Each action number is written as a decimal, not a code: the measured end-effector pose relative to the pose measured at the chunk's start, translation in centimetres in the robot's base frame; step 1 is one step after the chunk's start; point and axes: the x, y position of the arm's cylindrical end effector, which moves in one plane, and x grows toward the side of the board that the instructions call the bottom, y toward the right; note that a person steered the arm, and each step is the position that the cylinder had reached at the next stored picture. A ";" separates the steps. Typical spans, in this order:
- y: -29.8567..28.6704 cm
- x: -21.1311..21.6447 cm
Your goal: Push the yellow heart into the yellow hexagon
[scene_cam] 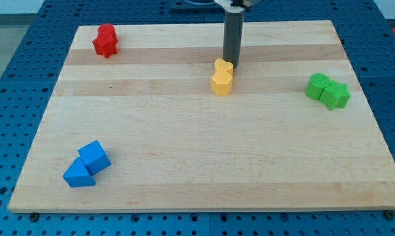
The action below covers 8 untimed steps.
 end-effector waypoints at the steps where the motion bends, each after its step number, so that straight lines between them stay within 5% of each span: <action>1: -0.3 0.1; 8: -1.8 2.7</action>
